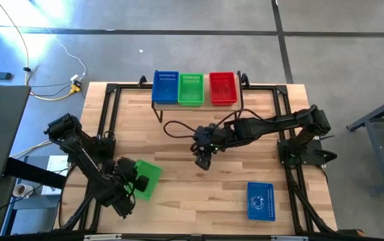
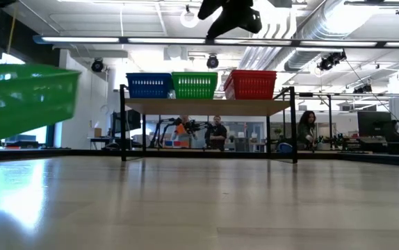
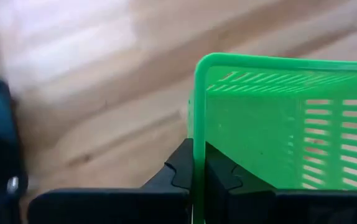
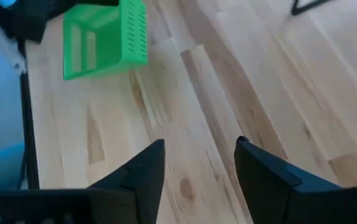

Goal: Stack baskets on shelf by color
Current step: Stack the green bin on top of the green bin on the shelf

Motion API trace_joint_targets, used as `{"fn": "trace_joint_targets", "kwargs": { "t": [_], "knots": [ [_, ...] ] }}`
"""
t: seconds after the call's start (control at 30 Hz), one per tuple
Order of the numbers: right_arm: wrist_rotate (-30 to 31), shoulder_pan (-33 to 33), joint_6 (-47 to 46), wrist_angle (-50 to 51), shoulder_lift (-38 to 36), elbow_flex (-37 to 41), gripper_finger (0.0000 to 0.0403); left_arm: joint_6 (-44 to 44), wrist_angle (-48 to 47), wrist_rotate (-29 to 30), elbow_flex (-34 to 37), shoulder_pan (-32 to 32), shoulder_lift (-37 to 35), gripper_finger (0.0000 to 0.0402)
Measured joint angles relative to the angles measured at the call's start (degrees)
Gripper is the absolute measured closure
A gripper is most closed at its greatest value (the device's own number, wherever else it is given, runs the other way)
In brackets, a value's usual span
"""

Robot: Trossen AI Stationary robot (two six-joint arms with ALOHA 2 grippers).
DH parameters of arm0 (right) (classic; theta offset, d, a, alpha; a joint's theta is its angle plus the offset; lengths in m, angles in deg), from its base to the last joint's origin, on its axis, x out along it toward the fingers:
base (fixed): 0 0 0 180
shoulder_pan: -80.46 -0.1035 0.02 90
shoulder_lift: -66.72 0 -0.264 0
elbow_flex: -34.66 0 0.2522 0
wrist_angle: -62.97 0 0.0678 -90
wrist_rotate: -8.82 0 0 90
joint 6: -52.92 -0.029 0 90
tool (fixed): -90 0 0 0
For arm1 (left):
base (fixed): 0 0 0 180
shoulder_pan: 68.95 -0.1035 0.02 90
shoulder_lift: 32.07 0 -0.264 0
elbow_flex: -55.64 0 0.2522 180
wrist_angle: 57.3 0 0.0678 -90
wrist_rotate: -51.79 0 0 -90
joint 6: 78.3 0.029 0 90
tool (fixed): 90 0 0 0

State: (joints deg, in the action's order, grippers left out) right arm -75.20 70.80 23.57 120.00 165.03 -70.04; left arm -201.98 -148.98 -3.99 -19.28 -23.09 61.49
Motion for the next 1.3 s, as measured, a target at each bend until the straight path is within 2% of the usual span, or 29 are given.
{"fn": "trace_joint_targets", "kwargs": {
  "t": [0.23, 0.53, 0.77, 1.3],
  "knots": [
    [9.9, -2.9, -6.4, -2.8, 0.1, 1.7, 0.0236, 4.7, -1.0, 8.9, -0.8, -3.5, 0.0, 0.0401],
    [15.1, -6.3, -7.1, -12.2, 0.0, 5.6, 0.0242, 8.4, -0.9, 16.2, -0.8, -8.2, 0.0, 0.0401],
    [26.0, -7.5, -9.5, -13.1, 0.2, 5.7, 0.0242, 8.9, -0.9, 23.0, -0.8, -12.0, 0.0, 0.0401],
    [34.5, -7.9, -12.0, -24.5, 8.6, 5.7, 0.0242, 12.6, -0.7, 28.2, -0.8, -18.3, 0.0, 0.0401]
  ]
}}
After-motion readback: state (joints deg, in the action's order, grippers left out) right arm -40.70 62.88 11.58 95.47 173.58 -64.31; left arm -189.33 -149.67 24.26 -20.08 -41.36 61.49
